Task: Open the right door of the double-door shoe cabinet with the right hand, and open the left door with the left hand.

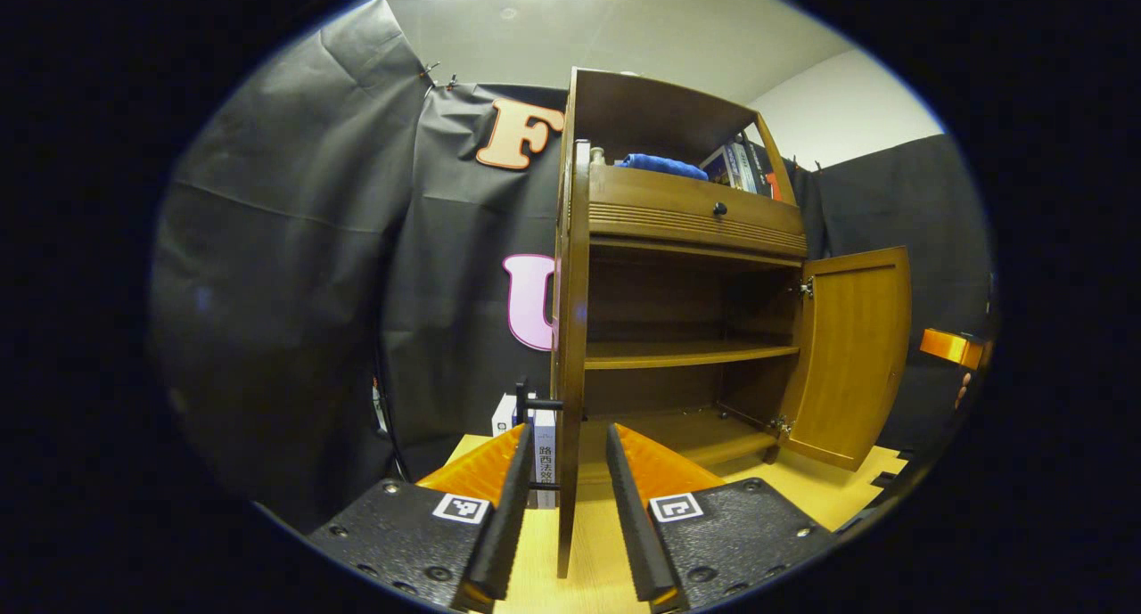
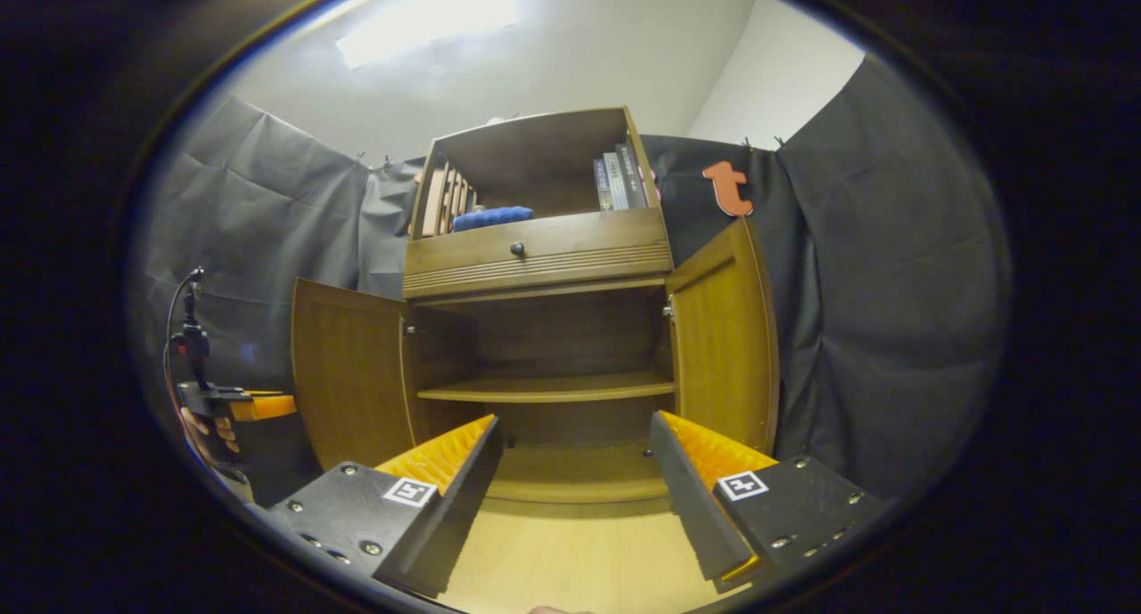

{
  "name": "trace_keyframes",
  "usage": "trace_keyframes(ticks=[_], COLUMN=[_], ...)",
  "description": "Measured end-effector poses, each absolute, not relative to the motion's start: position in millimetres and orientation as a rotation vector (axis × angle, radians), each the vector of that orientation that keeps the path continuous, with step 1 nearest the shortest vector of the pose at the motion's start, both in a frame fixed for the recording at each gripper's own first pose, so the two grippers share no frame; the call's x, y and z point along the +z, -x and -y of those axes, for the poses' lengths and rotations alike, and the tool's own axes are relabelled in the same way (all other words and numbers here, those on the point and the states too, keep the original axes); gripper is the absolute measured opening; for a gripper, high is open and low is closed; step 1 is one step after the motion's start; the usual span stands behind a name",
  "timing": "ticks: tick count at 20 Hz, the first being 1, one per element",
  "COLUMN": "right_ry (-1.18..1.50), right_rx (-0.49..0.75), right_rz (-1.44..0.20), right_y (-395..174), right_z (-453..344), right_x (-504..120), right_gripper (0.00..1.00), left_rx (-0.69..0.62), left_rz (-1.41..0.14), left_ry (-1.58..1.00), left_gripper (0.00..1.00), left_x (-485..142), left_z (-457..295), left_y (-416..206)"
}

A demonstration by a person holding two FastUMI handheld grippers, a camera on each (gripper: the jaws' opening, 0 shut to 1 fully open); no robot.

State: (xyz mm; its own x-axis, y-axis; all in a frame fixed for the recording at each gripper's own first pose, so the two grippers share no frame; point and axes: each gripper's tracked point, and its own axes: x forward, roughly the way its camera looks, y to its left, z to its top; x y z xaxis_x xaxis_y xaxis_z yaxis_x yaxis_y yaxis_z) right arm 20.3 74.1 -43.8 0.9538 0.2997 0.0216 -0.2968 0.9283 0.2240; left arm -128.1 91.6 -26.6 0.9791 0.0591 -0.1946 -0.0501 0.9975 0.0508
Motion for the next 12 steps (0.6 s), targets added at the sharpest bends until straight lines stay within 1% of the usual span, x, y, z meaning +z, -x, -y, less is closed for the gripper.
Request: trace_keyframes(ticks=[1, 3, 4, 6, 7, 8, 10, 11, 12], right_ry=[-0.228, -0.23, -0.231, -0.238, -0.249, -0.259, -0.272, -0.275, -0.278], right_rx=[0.301, 0.291, 0.289, 0.282, 0.275, 0.264, 0.253, 0.254, 0.258], right_rz=[-0.014, -0.019, -0.022, -0.027, -0.028, -0.034, -0.037, -0.037, -0.041], right_y=[-21, -22, -24, -26, -29, -32, -38, -40, -43], right_z=[-71, -64, -60, -54, -50, -46, -41, -41, -40], right_x=[-46, -48, -50, -53, -53, -56, -57, -57, -59], right_gripper=[1.0, 1.0, 0.99, 1.0, 0.99, 0.99, 1.0, 0.99, 0.99], left_rx=[0.068, 0.078, 0.082, 0.068, 0.051, 0.032, 0.016, 0.016, 0.013], left_rz=[-0.2, -0.199, -0.209, -0.207, -0.21, -0.209, -0.19, -0.186, -0.187], left_ry=[-0.048, -0.041, -0.038, -0.033, -0.029, -0.029, -0.048, -0.059, -0.066], left_gripper=[0.58, 0.66, 0.69, 0.72, 0.76, 0.76, 0.82, 0.9, 0.9], left_x=[-26, -23, -25, -25, -25, -26, -24, -25, -27], left_z=[-88, -80, -76, -58, -48, -36, -16, -7, 3], left_y=[128, 126, 128, 126, 124, 124, 116, 111, 108])
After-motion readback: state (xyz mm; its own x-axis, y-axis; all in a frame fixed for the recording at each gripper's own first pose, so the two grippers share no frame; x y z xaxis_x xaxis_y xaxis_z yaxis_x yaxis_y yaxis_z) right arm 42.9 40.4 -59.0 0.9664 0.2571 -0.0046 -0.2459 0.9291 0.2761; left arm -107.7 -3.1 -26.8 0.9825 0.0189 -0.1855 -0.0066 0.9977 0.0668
